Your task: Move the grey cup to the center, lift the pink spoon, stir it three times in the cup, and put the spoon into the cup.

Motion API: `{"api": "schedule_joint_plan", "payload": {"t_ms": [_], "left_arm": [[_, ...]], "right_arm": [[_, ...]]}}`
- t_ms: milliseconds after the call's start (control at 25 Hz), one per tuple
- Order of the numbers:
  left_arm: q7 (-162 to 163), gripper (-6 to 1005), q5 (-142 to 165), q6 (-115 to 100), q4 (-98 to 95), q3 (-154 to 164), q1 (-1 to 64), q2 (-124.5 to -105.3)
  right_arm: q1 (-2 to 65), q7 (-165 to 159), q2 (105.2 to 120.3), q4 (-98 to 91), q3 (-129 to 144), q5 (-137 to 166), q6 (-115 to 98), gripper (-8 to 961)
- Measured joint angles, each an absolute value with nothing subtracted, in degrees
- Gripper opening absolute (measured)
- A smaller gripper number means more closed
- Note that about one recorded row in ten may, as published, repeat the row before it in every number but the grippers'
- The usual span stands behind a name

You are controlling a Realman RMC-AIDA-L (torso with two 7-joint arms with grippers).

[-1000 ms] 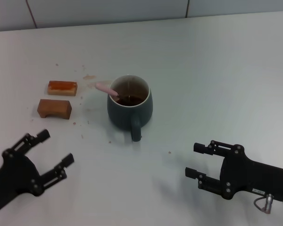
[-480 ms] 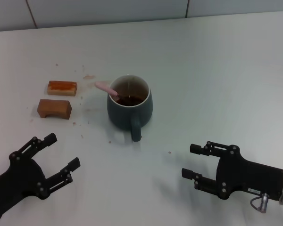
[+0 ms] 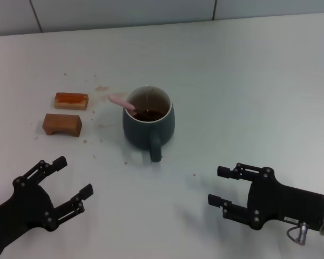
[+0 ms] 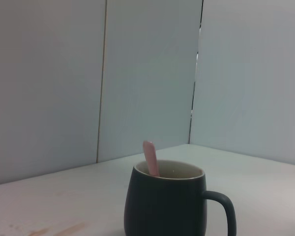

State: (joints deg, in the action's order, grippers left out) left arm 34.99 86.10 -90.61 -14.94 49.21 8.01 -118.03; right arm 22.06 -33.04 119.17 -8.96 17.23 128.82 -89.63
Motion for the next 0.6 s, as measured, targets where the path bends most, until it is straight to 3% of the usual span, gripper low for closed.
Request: {"api": "schedule_joint_plan", "payload": {"t_ms": [600], "left_arm": [[34.89,840,86.15,-90.51,-14.86,50.00,7.67,-118.06]], "right_arm": [[22.06,-33.24,119.18,-8.96,17.22,129.48,-90.02,624]]}}
